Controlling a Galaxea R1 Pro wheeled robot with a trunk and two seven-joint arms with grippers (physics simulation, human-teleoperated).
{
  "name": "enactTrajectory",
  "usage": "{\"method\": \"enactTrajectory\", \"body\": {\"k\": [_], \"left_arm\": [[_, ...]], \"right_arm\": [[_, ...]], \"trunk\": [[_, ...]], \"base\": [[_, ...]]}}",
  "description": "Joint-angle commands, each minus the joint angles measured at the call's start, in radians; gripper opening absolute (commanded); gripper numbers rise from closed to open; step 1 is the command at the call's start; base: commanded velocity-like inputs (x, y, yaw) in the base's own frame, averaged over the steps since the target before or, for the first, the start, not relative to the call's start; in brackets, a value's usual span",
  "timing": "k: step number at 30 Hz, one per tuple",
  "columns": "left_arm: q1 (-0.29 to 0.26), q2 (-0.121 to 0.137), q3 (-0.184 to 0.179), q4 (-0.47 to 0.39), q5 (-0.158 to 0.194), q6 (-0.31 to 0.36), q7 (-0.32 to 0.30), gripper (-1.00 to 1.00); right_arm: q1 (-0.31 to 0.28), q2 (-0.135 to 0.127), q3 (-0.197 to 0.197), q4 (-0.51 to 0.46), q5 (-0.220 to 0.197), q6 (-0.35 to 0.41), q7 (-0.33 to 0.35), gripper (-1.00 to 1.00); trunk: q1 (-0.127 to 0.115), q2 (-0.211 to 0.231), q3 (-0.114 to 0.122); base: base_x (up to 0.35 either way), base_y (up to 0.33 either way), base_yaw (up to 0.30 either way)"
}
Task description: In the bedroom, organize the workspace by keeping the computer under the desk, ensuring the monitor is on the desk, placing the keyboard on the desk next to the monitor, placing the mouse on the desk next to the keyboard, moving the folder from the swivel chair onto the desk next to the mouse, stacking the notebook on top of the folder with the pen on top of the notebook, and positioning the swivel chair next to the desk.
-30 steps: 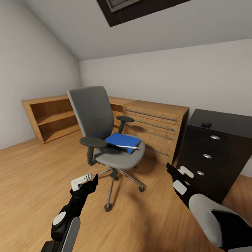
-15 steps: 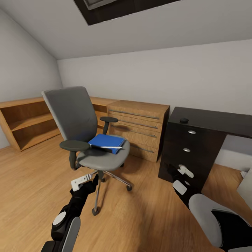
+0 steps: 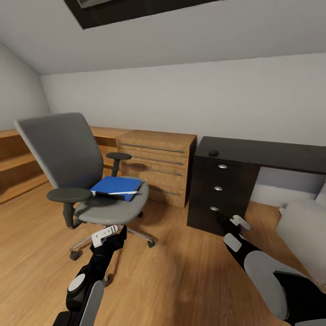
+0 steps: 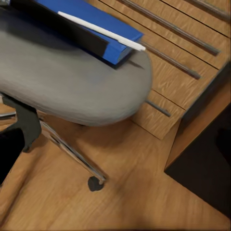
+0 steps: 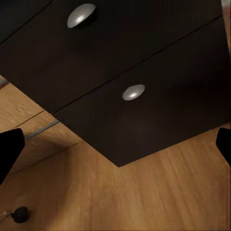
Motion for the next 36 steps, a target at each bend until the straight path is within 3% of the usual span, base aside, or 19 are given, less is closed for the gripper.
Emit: {"method": "enactTrajectory", "body": {"k": [1, 5, 7, 36], "left_arm": [[0.000, 0.000, -0.001, -0.002, 0.011, 0.004, 0.015, 1.00], [0.000, -0.001, -0.003, -0.002, 0.012, 0.004, 0.118, 1.00], [0.000, -0.001, -0.006, -0.002, 0.012, 0.005, 0.132, 1.00], [0.000, -0.002, -0.052, -0.002, 0.012, 0.005, 0.143, 1.00]], "right_arm": [[-0.001, 0.000, -0.007, 0.001, 0.004, -0.002, 0.001, 1.00], [0.000, 0.001, -0.006, 0.001, 0.004, -0.002, 0.002, 1.00], [-0.001, 0.000, -0.006, 0.001, 0.004, -0.002, 0.002, 1.00], [-0.001, 0.002, -0.004, 0.001, 0.006, -0.003, 0.004, 1.00]], "trunk": [[0.000, 0.000, -0.001], [0.000, 0.000, -0.001], [0.000, 0.000, -0.001], [0.000, 0.000, -0.001]], "base": [[0.000, 0.000, -0.297], [0.000, 0.000, -0.297], [0.000, 0.000, -0.297], [0.000, 0.000, -0.297]]}}
